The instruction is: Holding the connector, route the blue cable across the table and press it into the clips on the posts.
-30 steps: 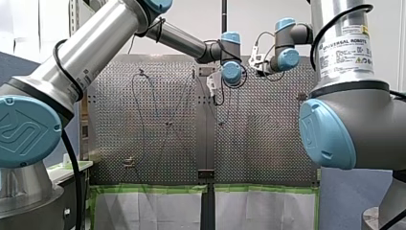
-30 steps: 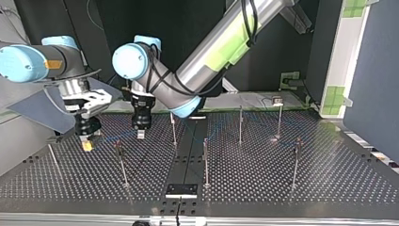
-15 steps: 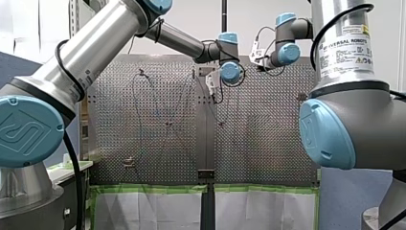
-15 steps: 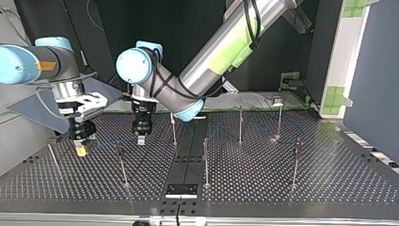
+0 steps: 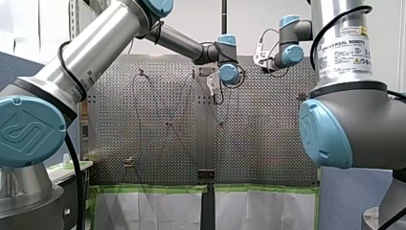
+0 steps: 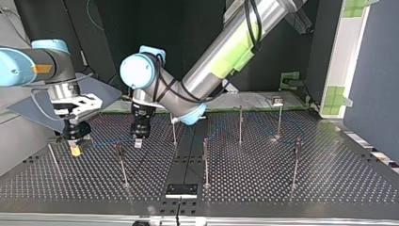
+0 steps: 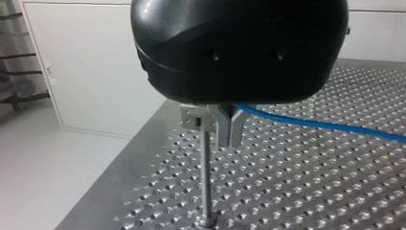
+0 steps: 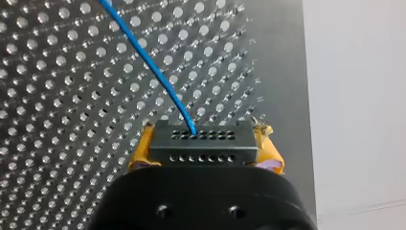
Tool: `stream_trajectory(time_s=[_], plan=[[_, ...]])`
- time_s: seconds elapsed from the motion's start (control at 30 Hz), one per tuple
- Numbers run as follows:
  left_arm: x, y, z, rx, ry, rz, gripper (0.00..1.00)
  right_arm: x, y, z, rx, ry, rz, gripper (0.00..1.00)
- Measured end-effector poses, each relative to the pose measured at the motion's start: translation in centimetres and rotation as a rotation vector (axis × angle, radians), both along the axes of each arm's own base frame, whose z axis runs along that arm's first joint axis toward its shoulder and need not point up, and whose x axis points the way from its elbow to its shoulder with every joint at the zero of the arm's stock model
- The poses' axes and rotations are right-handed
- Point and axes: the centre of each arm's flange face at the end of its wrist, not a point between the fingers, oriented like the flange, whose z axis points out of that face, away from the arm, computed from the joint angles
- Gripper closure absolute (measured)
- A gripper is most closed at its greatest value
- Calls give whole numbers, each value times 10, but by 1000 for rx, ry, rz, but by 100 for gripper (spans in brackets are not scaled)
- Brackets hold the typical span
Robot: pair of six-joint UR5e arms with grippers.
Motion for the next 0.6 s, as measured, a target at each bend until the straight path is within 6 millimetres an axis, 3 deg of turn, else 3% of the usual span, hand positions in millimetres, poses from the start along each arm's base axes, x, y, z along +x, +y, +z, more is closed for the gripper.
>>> stream_trajectory(time_s=[0.23,0.6], plan=[[13,3,5,-6,-16,0,100,-3,-4,-5,3,4,8,100],[51,5,-19,29,16,16,100,-10,-18,-16,8,5,20,100]])
